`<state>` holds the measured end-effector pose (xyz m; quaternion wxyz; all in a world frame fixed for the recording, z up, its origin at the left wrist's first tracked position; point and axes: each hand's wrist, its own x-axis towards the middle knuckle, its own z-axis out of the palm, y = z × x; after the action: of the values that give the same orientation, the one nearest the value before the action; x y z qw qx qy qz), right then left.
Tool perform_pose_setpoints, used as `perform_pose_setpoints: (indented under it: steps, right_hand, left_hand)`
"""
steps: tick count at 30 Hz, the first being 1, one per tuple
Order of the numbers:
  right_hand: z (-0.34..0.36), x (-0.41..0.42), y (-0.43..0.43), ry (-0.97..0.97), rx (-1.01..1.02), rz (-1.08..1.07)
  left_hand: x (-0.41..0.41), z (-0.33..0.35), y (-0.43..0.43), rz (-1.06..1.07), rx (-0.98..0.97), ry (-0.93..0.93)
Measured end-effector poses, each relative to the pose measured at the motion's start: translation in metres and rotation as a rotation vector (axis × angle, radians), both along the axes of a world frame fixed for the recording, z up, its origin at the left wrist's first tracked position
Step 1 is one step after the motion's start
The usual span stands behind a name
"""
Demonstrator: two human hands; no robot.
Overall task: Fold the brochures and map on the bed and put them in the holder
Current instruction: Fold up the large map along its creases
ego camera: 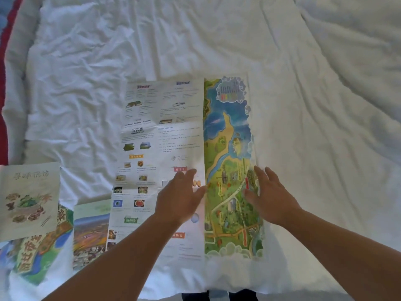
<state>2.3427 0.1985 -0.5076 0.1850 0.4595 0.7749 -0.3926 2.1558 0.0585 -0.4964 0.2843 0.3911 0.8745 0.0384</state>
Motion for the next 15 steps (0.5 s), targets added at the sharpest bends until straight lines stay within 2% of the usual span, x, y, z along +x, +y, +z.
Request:
perform_pose_setpoints:
  steps: [8, 15]
  right_hand:
    - [-0.012, -0.019, -0.008, 0.014, -0.046, -0.189]
    - [-0.017, -0.035, -0.008, 0.093, -0.017, -0.437]
  left_hand:
    - [0.011, -0.037, -0.043, -0.146, -0.195, 0.046]
    - [0.012, -0.052, -0.059, -0.142, -0.232, -0.005]
